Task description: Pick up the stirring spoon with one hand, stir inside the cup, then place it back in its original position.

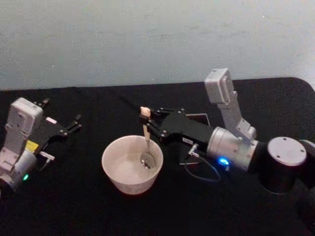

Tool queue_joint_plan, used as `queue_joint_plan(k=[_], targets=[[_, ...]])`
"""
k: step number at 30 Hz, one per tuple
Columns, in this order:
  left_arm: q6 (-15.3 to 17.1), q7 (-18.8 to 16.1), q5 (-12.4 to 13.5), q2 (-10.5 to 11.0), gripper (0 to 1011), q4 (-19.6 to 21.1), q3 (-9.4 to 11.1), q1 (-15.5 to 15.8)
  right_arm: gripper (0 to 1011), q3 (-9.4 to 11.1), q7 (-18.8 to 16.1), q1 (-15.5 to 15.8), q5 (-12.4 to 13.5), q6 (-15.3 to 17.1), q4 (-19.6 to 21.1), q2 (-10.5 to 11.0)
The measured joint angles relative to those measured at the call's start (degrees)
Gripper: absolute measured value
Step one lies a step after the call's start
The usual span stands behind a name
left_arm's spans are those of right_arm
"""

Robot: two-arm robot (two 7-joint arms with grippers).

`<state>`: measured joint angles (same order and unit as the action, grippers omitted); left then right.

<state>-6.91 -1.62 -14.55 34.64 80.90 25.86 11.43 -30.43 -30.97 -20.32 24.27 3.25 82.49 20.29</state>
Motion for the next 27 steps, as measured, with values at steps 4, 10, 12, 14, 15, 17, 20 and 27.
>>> queue_joint_plan(k=[4, 10, 12, 14, 15, 17, 20, 27], targets=[[0.00, 0.00, 0.00, 0.00, 1001, 0.00, 0.00, 0.00, 212, 0.08, -1.04, 1.57, 1.09, 0.39, 2.76, 2.04], [0.00, 0.00, 0.00, 0.00, 1001, 0.00, 0.00, 0.00, 212, -0.36, -2.18, 3.50, 2.43, 0.59, 5.99, 4.38], [0.00, 0.00, 0.00, 0.00, 1001, 0.00, 0.00, 0.00, 213, -0.71, -2.49, 3.94, 2.74, 0.60, 6.72, 4.91], [0.00, 0.00, 0.00, 0.00, 1001, 0.00, 0.00, 0.00, 212, -1.24, -2.77, 4.18, 2.94, 0.61, 7.20, 5.24], [0.00, 0.00, 0.00, 0.00, 1001, 0.00, 0.00, 0.00, 212, -1.43, -2.83, 4.19, 2.96, 0.60, 7.29, 5.29], [0.00, 0.00, 0.00, 0.00, 1001, 0.00, 0.00, 0.00, 212, -1.85, -2.94, 4.19, 2.97, 0.57, 7.40, 5.34], [0.00, 0.00, 0.00, 0.00, 1001, 0.00, 0.00, 0.00, 212, -2.90, -3.23, 3.66, 2.95, 0.50, 7.17, 4.95], [0.00, 0.00, 0.00, 0.00, 1001, 0.00, 0.00, 0.00, 213, -4.83, -3.54, 1.99, 2.68, 0.35, 5.68, 3.23]])
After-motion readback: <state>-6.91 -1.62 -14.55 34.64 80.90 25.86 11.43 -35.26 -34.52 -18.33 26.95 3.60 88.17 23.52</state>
